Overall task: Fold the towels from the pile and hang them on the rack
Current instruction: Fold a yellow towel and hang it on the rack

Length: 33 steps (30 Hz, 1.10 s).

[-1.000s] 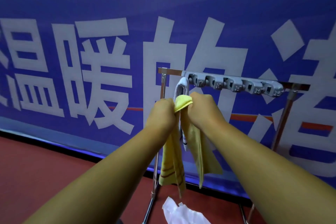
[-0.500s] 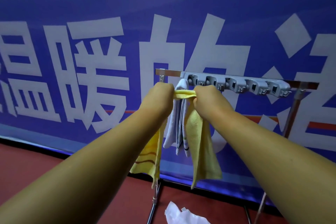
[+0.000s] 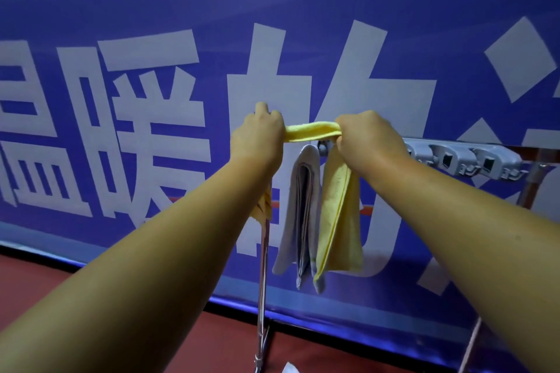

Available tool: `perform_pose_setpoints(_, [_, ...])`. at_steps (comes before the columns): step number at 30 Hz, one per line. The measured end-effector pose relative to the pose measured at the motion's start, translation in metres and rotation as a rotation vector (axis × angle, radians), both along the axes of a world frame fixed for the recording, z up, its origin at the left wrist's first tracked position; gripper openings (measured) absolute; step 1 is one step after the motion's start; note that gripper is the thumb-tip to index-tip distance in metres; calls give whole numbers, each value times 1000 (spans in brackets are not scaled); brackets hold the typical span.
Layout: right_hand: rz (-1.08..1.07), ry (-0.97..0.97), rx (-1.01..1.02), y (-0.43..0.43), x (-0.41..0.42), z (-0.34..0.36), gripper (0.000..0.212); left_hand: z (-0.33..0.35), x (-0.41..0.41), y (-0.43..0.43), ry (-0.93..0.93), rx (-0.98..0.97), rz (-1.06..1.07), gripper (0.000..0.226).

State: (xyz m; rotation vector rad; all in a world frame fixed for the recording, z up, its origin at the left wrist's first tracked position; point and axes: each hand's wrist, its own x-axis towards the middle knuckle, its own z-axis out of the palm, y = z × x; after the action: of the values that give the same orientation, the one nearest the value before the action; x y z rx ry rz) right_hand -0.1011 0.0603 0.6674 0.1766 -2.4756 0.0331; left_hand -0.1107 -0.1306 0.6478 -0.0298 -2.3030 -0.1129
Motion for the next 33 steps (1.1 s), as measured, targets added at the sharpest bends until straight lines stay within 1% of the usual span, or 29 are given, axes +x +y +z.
perform_pose_setpoints(3, [-4, 1, 24, -1, -10, 0, 8, -6, -18, 0, -30, -22, 43, 44])
perform_pose_setpoints(6, [1, -38, 65, -5, -14, -14, 7, -28, -33, -4, -98, 45, 76, 42])
perform_pose_setpoints(11, [81, -61, 93, -9, -20, -46, 30, -70, -46, -5, -273, 140, 72, 27])
perform_pose_setpoints(15, [127, -49, -69, -12, -21, -62, 38, -84, -46, 2, -369, 232, 29, 16])
perform_pose_setpoints(19, [94, -122, -272, -13, -13, -82, 36, -95, -43, 4, -450, 382, -48, 5])
perform_pose_setpoints(22, [62, -222, -356, -12, -10, -106, 32, -109, -39, 4, -527, 474, -118, 2])
perform_pose_setpoints(25, [51, -356, -364, -11, -8, -134, 28, -129, -33, 7, -605, 524, -165, 5])
perform_pose_setpoints(31, [20, -651, -401, -5, -4, -200, 29, -196, -24, 10, -739, 538, -97, 12])
perform_pose_setpoints(33, [4, -768, -357, -3, -4, -226, 32, -222, -21, 12, -805, 507, -98, 12])
